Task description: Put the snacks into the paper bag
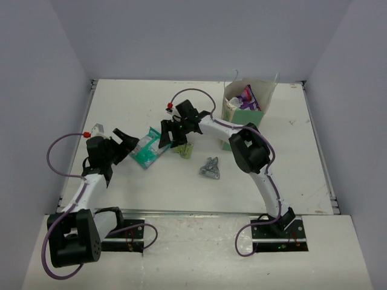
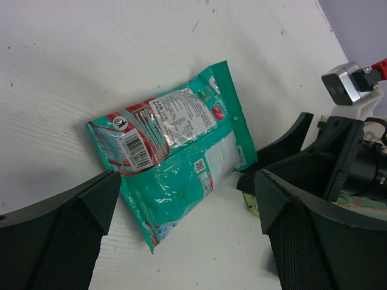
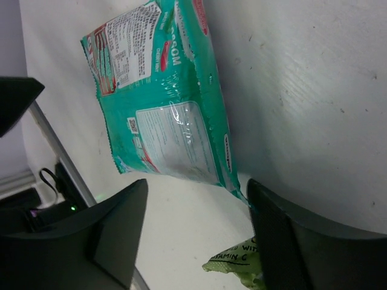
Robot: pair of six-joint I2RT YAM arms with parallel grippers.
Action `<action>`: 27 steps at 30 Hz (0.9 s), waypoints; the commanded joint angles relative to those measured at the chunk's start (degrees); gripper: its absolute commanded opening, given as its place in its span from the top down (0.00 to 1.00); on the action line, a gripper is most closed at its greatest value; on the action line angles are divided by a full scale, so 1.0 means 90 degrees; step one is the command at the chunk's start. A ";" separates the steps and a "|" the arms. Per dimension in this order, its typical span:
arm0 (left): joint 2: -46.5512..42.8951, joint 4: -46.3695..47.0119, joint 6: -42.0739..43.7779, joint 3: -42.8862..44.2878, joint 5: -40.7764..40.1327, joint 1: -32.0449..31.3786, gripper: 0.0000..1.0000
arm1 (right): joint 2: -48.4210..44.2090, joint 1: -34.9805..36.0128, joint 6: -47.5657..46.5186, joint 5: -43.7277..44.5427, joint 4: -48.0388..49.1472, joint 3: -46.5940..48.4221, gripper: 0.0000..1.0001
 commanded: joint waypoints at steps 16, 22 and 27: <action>-0.0215 0.0056 0.0224 0.0096 0.0328 0.0055 0.03 | -0.1350 0.0017 0.0285 -0.0682 0.1792 -0.1314 1.00; -0.0361 -0.0265 0.0419 0.0378 0.0328 0.0055 0.04 | -0.2666 0.0037 0.0031 -0.0722 0.2017 -0.2318 1.00; -0.0488 -0.0442 0.0478 0.0613 0.0630 0.0055 0.04 | -0.3899 0.0144 -0.0397 -0.0498 0.2125 -0.3062 1.00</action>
